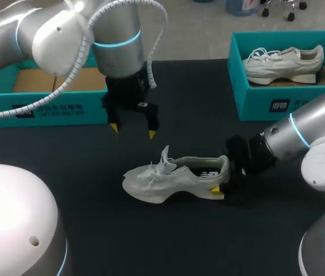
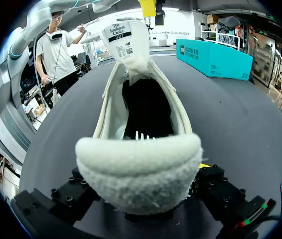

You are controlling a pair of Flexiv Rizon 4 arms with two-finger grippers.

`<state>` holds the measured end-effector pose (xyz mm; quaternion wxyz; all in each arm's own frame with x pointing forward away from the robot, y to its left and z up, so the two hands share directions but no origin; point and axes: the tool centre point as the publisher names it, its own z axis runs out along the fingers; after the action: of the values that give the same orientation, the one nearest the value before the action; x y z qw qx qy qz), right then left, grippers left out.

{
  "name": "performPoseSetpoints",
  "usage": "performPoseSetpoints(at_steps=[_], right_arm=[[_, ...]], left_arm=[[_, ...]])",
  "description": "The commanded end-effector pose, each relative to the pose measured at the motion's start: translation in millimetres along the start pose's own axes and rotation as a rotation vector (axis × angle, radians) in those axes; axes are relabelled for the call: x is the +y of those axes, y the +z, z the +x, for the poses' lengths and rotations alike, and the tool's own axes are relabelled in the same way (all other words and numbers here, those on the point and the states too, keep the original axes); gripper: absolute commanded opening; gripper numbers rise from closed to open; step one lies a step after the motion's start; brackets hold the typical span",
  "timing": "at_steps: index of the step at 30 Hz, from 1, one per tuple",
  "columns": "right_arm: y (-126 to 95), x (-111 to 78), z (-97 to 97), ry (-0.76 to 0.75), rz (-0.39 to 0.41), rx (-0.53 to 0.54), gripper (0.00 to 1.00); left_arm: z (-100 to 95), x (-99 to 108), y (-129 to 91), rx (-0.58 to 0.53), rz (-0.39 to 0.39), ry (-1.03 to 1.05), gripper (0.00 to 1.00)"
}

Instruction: Take the shoe out of the shoebox, open the shoe tongue, remove and reinsert the insole, then place the shoe into the shoebox

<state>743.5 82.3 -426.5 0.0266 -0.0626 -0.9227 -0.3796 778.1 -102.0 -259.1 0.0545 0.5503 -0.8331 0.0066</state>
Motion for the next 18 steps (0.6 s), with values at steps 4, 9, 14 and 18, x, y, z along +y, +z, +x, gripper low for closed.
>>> performPoseSetpoints(at_steps=[4,9,14,18], right_arm=[[5,-2.5,0.6,0.000,0.002,-0.001,0.00],[5,-2.5,0.6,0.000,0.002,-0.001,0.00],[5,-2.5,0.6,0.000,0.002,-0.001,0.00],[5,-2.5,0.6,0.000,0.002,-0.001,0.00]], left_arm=[[3.3,-9,-2,-0.023,-0.122,0.438,1.00],[5.0,-8,-2,-0.001,-0.093,0.454,1.00],[14.8,-19,-15,0.024,-0.011,0.596,1.00],[23.5,-29,-16,-0.001,0.001,0.715,0.07]])
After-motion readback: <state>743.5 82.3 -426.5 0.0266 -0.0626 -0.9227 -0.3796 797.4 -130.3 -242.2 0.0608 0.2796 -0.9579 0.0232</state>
